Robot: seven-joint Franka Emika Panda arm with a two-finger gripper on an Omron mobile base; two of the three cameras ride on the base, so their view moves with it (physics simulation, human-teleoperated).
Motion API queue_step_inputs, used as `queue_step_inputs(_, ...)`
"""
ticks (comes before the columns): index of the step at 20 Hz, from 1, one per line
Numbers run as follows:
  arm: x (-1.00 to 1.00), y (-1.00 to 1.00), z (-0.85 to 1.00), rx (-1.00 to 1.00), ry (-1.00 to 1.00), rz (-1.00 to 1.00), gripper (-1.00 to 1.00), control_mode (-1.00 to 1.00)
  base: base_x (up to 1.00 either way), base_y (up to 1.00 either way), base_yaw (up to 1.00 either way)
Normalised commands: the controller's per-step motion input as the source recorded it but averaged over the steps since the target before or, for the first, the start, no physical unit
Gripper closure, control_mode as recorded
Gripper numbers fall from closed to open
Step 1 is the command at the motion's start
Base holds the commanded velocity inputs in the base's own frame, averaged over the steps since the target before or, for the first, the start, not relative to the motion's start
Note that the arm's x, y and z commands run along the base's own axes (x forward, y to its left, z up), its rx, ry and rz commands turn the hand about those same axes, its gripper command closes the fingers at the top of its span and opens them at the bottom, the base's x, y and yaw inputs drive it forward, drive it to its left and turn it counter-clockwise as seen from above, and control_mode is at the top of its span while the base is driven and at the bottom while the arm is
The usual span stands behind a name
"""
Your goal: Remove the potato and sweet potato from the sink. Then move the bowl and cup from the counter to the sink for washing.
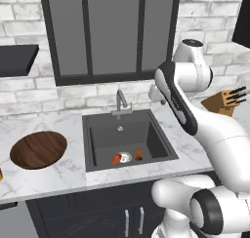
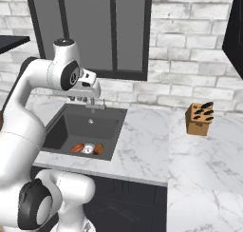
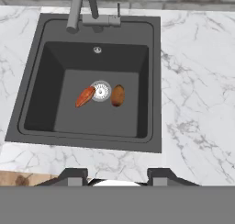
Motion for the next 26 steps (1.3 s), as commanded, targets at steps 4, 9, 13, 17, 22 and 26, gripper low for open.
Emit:
queue_step_inputs(4, -0.04, 0.0, 0.0, 0.0, -0.01, 0.0, -1.0, -1.0, 0.0, 0.0, 0.0)
queue_step_inputs(9, -0.04, 0.0, -0.04, 0.0, 0.0, 0.0, -1.0, -1.0, 0.0, 0.0, 0.0)
queue_step_inputs(13, -0.03, 0.01, -0.08, 0.0, 0.0, 0.0, -1.0, -1.0, 0.0, 0.0, 0.0)
queue_step_inputs(17, 0.0, 0.01, -0.1, -0.01, 0.0, 0.0, -1.0, -1.0, 0.0, 0.0, 0.0)
queue_step_inputs(22, 0.0, 0.02, -0.09, -0.01, -0.06, 0.03, -1.0, -1.0, 0.0, 0.0, 0.0)
queue_step_inputs(26, 0.0, 0.0, -0.11, 0.0, -0.08, 0.02, -1.0, -1.0, 0.0, 0.0, 0.0)
